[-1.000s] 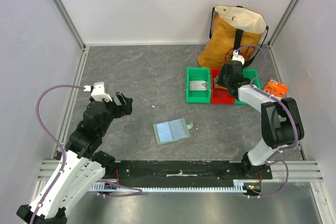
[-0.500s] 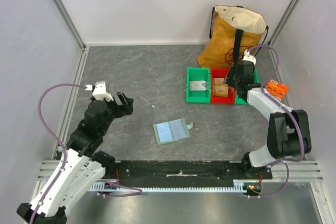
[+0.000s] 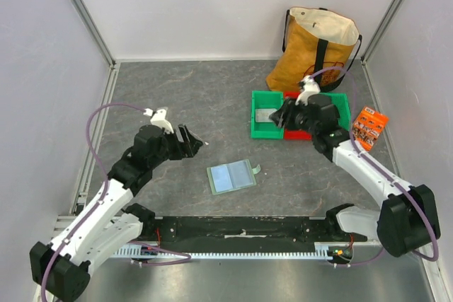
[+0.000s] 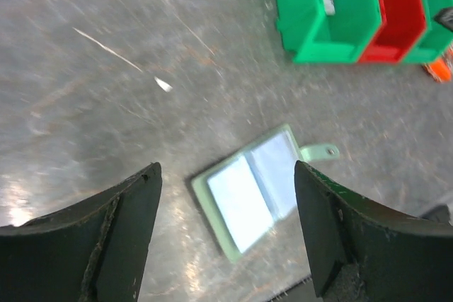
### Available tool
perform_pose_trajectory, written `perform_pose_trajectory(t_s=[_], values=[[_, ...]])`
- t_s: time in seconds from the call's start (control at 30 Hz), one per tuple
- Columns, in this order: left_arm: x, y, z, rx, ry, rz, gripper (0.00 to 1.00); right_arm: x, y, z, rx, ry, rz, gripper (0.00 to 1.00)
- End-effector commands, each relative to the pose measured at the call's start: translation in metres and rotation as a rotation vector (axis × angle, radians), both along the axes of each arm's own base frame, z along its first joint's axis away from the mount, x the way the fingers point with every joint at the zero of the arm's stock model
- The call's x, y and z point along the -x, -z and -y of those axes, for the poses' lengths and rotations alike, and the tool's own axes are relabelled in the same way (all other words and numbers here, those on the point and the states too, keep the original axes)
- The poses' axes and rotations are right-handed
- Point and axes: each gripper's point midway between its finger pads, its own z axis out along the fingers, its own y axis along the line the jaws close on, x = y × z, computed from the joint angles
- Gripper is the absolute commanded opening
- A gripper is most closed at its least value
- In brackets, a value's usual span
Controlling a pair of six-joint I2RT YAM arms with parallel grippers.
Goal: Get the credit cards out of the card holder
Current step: Remove the credit card from the card holder.
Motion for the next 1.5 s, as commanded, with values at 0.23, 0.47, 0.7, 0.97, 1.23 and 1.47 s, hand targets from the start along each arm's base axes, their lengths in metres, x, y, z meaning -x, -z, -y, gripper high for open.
perform_pose_trajectory(t_s=[0.23, 0.47, 0.7, 0.97, 1.23, 1.47], values=[[0.039, 0.036, 0.107, 0.167, 0.240, -0.211, 0.75, 0.096, 0.058, -0.091, -0.110, -0.306, -0.182, 0.48], [0.049, 0.087, 0.126, 0.119, 0.235, -0.337, 0.71, 0.113, 0.079, -0.110, -0.112, -0.355, -0.222, 0.43], [0.060, 0.129, 0.119, 0.052, 0.199, -0.426, 0.56, 0.119, 0.112, -0.125, -0.043, -0.396, -0.285, 0.40], [0.073, 0.162, 0.098, -0.008, 0.157, -0.484, 0.35, 0.123, 0.135, -0.133, 0.001, -0.422, -0.330, 0.39], [0.085, 0.180, 0.090, -0.043, 0.155, -0.536, 0.23, 0.123, 0.136, -0.135, 0.013, -0.429, -0.333, 0.35], [0.088, 0.182, 0.087, -0.047, 0.154, -0.537, 0.22, 0.113, 0.115, -0.133, 0.033, -0.402, -0.263, 0.35]])
